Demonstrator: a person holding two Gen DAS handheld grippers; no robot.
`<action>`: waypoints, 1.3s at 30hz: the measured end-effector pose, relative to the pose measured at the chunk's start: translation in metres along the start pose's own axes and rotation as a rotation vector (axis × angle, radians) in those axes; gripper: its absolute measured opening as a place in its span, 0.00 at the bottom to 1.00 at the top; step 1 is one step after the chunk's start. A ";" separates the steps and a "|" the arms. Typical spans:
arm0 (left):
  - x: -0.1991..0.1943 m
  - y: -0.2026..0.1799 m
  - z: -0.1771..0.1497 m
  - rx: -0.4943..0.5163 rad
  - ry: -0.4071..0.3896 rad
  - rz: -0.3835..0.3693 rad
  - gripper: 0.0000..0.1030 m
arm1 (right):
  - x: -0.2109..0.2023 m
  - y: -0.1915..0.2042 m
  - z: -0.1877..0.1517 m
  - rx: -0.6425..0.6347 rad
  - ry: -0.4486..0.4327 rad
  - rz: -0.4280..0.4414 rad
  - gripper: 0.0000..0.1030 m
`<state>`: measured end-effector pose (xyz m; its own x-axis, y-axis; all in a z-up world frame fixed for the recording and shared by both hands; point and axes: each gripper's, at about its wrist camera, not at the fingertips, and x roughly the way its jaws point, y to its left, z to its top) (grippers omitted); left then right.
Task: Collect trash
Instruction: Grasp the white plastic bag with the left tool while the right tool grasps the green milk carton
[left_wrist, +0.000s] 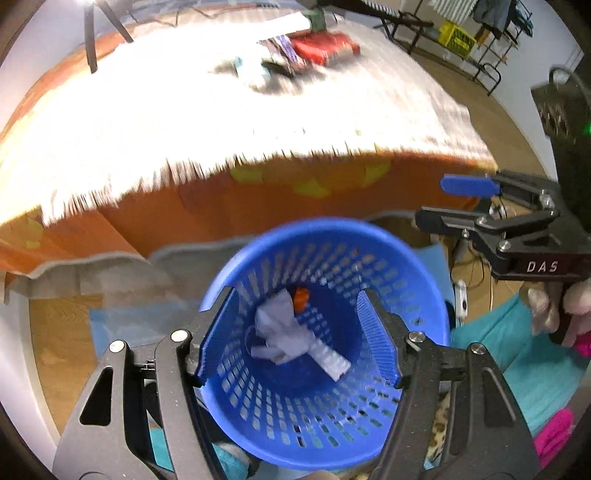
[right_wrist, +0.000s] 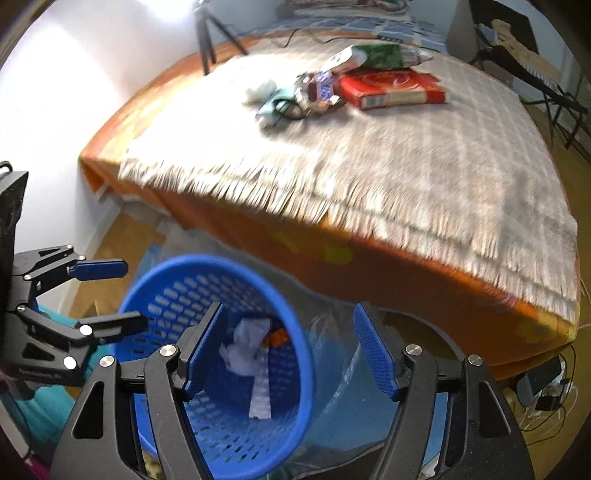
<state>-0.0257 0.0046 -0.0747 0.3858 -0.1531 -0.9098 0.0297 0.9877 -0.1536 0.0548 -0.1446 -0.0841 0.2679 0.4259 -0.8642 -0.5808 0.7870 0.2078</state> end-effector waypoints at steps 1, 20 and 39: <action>-0.003 0.002 0.007 -0.004 -0.012 0.004 0.67 | -0.002 -0.003 0.003 0.009 -0.014 0.002 0.68; 0.003 0.053 0.136 -0.119 -0.145 -0.004 0.67 | -0.016 -0.077 0.133 0.191 -0.166 -0.002 0.68; 0.062 0.112 0.210 -0.322 -0.110 -0.055 0.66 | 0.068 -0.135 0.229 0.423 -0.109 0.177 0.69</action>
<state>0.1951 0.1124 -0.0674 0.4895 -0.1840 -0.8524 -0.2325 0.9146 -0.3309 0.3275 -0.1195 -0.0653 0.2852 0.5967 -0.7501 -0.2668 0.8011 0.5358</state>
